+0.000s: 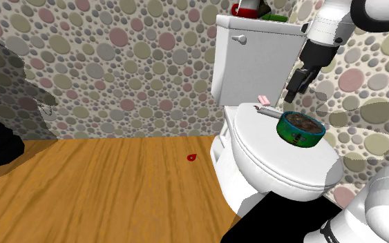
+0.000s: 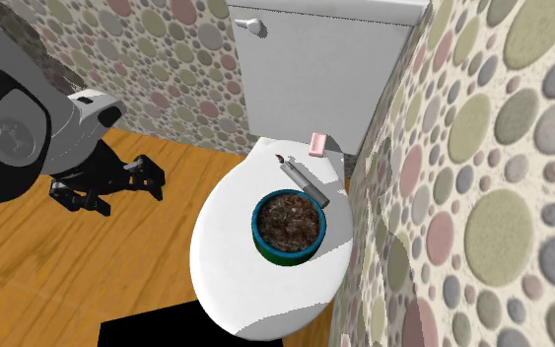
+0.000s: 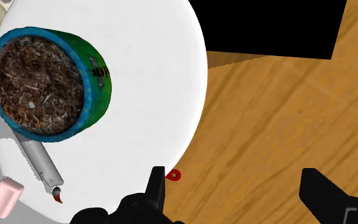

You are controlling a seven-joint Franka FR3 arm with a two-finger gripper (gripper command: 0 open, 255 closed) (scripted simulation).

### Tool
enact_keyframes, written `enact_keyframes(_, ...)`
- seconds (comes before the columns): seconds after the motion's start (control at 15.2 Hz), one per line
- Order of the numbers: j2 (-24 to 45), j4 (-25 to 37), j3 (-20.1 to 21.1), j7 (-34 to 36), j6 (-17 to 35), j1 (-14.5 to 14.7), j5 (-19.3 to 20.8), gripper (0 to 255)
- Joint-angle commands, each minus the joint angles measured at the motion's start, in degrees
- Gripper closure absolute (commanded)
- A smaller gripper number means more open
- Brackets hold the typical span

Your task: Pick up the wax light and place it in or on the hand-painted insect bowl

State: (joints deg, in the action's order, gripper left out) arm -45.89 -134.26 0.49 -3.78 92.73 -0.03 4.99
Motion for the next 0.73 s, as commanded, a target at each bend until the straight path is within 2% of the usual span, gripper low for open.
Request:
enact_keyframes(0.0, 0.0, 0.0, 0.0, 0.0, 0.0, 0.0, 0.0, 0)
enact_keyframes(0.66, 8.4, -2.9, -13.2, -15.6, 11.8, -2.1, 5.8, 0)
